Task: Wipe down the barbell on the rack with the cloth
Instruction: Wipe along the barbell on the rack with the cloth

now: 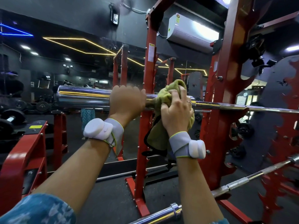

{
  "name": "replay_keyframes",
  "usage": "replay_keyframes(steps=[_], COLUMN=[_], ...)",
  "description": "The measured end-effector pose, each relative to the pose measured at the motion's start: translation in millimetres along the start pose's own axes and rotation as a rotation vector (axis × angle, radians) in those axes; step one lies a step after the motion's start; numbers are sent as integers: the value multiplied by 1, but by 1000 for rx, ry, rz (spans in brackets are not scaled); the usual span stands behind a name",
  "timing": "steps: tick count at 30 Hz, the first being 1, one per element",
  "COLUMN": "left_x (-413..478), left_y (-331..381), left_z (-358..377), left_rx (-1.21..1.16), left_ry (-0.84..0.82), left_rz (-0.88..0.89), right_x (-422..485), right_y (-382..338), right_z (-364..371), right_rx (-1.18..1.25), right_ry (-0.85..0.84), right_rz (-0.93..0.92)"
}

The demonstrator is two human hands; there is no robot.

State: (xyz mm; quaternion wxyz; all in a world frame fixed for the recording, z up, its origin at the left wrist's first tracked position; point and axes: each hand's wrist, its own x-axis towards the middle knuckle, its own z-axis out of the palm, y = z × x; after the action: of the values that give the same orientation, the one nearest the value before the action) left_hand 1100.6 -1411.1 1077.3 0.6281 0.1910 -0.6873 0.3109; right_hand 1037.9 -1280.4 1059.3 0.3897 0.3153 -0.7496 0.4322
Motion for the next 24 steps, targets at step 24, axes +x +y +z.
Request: replay_keyframes(steps=[24], left_x=[1], left_y=[3], left_z=[-2], left_rx=[49], left_ry=[-56], left_rz=[10], right_x=[-30], right_y=[-9], right_z=[9], right_rx=[6], right_ry=[-22], right_rz=[-90])
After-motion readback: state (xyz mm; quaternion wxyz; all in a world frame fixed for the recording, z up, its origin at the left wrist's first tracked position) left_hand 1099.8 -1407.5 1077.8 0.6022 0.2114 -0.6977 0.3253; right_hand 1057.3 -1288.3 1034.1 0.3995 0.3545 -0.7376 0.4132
